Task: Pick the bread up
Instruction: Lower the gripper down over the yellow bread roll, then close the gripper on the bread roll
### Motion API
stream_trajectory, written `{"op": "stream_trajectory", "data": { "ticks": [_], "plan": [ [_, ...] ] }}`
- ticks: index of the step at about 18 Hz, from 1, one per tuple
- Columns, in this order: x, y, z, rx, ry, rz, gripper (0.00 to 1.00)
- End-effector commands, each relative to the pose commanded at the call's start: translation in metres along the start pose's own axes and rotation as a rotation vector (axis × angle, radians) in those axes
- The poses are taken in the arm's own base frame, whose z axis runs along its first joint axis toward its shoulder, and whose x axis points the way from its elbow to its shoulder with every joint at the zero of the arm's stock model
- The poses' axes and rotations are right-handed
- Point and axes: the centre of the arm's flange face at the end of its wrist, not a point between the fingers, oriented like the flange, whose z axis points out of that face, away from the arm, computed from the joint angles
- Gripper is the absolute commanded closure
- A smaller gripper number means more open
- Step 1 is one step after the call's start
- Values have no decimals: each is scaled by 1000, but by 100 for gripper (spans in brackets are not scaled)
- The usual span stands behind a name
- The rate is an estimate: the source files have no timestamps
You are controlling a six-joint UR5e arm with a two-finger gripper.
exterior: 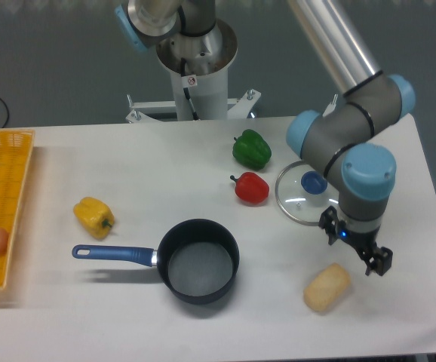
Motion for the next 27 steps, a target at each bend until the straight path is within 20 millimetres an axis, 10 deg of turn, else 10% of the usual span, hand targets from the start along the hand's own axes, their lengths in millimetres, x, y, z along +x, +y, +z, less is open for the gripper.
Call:
{"op": "stream_trajectory", "data": {
  "ticks": [19,27],
  "plan": [
    [19,-20,45,-14,39,-36,0],
    [23,-20,39,-15,42,-33,50]
  ]
}}
